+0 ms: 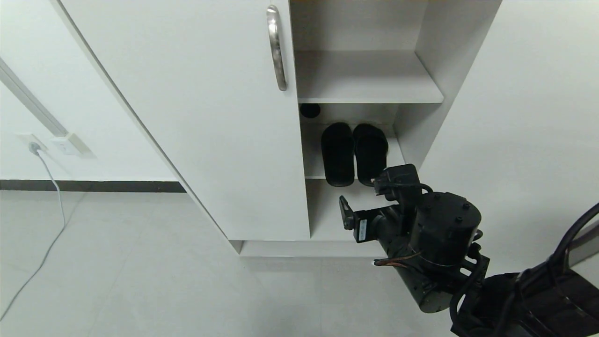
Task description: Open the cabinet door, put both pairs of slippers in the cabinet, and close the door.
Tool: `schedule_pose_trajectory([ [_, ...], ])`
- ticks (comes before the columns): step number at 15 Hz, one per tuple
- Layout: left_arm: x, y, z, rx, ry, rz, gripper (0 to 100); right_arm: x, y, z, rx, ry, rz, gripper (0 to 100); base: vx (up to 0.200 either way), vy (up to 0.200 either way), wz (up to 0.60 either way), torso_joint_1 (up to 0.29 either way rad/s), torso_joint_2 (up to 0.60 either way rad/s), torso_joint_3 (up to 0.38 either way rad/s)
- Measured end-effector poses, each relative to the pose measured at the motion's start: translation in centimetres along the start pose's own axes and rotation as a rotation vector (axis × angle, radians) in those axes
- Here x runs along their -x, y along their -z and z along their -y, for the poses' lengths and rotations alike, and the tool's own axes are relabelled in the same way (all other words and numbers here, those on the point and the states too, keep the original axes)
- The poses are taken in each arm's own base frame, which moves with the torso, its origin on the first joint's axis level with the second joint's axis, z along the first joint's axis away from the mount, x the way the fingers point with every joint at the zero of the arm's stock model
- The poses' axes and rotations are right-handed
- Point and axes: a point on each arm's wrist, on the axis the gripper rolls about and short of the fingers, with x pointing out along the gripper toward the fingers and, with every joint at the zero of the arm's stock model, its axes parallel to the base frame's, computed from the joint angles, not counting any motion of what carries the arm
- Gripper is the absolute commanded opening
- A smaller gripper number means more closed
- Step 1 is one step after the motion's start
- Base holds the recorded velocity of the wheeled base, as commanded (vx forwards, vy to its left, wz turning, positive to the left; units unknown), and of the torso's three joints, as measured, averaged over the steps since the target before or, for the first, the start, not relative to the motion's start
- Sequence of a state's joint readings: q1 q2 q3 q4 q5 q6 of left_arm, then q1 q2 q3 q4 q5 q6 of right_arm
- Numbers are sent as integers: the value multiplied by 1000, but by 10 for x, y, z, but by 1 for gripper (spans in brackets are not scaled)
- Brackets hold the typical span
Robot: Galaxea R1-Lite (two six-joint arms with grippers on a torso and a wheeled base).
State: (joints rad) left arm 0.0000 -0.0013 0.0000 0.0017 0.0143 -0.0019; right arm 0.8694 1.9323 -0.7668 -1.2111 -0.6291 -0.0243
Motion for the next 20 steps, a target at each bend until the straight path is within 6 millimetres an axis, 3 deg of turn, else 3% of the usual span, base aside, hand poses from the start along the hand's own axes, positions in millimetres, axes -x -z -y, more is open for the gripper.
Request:
schedule_pose_trajectory([
  [11,0,0,0,-1,0,1,0,0,4,1,7,7,-10,100,0,0,0,0,4,196],
  [20,0,0,0,-1,-1,0,0,-5,10,4,12,21,-25,100,0,0,0,0,0,6],
])
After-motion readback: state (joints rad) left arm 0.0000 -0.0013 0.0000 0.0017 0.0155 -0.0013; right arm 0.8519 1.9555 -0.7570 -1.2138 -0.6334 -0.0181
